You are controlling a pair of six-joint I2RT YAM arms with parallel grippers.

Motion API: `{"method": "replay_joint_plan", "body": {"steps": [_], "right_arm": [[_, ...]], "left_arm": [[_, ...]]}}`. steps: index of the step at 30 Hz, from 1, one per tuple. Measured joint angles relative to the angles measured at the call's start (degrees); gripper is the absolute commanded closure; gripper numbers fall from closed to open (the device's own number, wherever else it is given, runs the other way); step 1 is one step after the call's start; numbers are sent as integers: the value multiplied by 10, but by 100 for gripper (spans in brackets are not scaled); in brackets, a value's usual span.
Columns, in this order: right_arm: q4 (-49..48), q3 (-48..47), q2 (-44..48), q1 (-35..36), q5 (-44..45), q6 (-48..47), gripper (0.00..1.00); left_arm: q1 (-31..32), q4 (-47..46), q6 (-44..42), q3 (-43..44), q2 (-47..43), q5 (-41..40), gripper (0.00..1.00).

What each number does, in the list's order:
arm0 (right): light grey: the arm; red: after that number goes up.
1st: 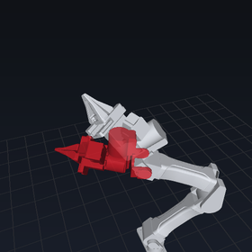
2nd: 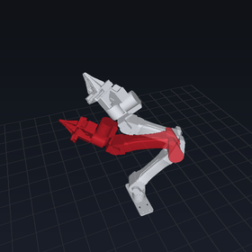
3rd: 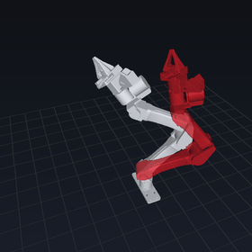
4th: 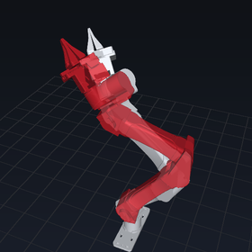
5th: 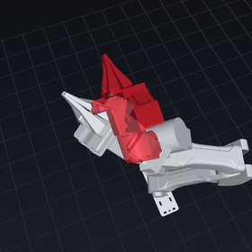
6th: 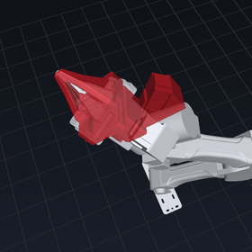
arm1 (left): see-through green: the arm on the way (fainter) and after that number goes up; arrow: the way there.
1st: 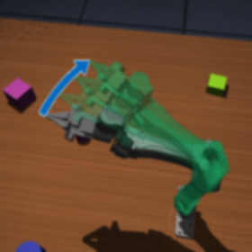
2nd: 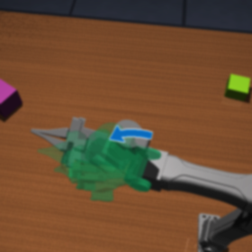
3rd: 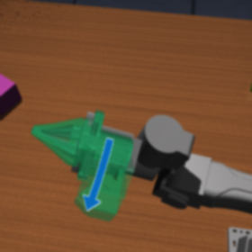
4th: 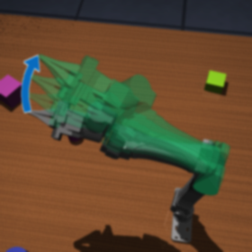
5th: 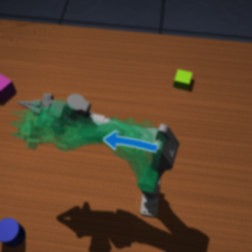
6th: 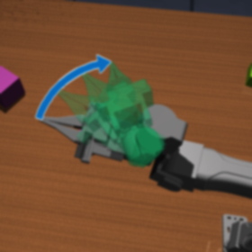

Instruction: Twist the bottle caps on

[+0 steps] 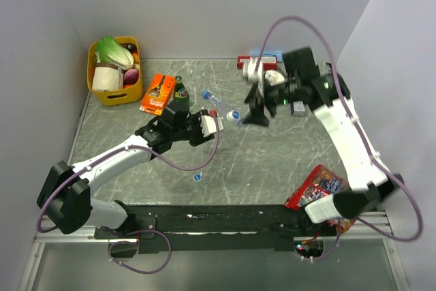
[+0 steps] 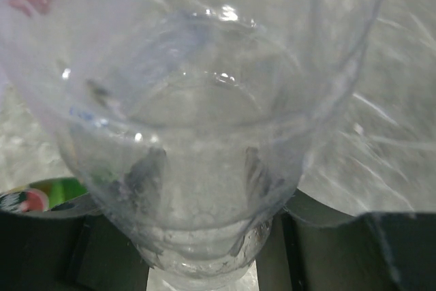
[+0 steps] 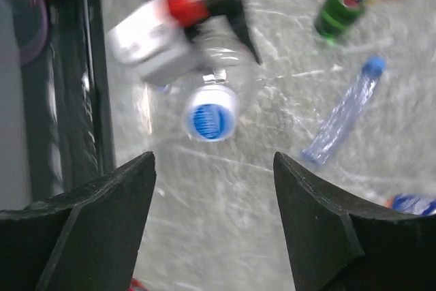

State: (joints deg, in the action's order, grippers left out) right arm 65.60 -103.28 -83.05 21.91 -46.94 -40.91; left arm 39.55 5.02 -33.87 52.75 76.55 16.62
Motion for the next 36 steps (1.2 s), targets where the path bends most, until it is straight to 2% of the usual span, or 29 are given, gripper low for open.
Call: {"method": "replay_joint_plan", "body": {"steps": [4,9,15,21,27,30,32,36], "right_arm": [[-10,93,106,67,40,-163,21],[-19,128,171,118,78,-309,21],[-26,170,166,156,113,-399,23],[-29,175,151,179,127,-428,29],[-34,173,141,187,131,-437,46],[-34,171,131,188,131,-441,60],[-36,169,125,189,131,-442,65],[-38,167,118,190,139,-428,80]], "left_arm": [[-3,56,-42,6,1,50,99],[-3,95,-85,19,2,82,99],[-4,106,-106,27,2,102,99],[-4,112,-116,34,2,115,99],[-4,118,-122,36,2,121,99],[-4,120,-125,36,2,121,99],[-4,123,-126,36,3,120,99],[-4,124,-126,36,8,120,99]]}}
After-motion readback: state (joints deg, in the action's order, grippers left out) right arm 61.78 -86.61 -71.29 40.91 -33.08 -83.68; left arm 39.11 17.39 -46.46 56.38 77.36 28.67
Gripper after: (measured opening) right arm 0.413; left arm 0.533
